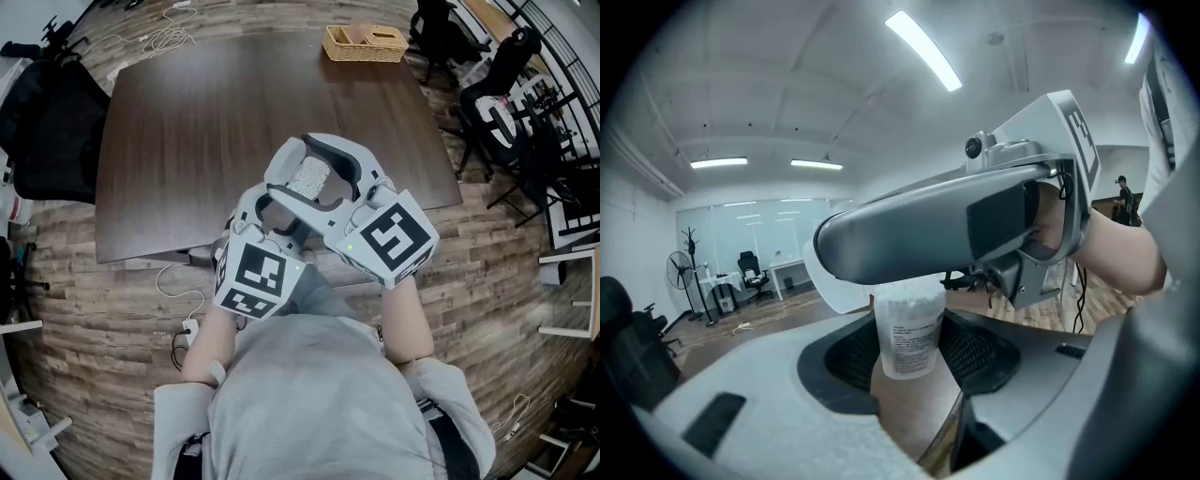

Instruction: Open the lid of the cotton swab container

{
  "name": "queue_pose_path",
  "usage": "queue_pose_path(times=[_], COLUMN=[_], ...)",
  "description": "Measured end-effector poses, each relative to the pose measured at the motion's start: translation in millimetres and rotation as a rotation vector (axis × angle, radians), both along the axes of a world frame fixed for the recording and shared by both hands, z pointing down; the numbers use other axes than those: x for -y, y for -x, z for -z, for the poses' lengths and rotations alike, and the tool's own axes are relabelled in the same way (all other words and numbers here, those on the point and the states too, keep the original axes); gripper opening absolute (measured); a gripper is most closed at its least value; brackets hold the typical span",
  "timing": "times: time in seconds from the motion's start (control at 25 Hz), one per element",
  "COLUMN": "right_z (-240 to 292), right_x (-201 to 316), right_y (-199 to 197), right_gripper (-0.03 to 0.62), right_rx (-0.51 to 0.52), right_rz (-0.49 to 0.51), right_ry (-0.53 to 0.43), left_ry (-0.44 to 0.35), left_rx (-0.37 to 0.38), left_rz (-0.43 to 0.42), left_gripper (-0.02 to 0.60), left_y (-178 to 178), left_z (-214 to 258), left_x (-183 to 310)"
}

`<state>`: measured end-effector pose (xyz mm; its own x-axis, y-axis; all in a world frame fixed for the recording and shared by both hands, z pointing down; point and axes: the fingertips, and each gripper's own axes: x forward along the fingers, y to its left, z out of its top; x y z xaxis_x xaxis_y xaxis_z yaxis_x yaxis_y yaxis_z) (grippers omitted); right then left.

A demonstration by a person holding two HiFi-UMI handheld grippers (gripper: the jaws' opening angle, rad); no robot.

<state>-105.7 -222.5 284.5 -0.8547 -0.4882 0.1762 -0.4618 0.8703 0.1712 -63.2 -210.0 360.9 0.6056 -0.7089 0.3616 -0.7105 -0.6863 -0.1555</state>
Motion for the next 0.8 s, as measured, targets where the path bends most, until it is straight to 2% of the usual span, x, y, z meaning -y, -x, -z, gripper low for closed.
queue_pose_path(times=[0.2,0.4,0.68,0.72,0.8], right_z=[7.1,18.6,17.4,17.3,19.1], right_x=[-7.8,-14.4,-25.7,-28.1,-31.5], right_y=[-1.6,-13.4,-26.5,-27.9,-33.1], right_gripper=[0.276,0.276,0.271,0.251,0.1], right_rx=[0.037,0.132,0.136,0.135,0.15], right_rz=[0.006,-0.018,-0.062,-0.073,-0.112], right_ry=[0.002,0.013,0.008,0.002,-0.017], left_ry=[0.011,0.0,-0.043,-0.049,-0.06], left_rx=[-0.07,-0.106,-0.148,-0.152,-0.157], left_rz=[0.011,0.047,0.092,0.096,0.104], left_gripper=[0.19,0.192,0.19,0.19,0.192], left_y=[6.4,15.6,27.6,28.6,30.6], left_z=[9.4,14.4,28.7,30.4,33.3], left_x=[-1.4,-4.0,-10.9,-12.5,-16.3])
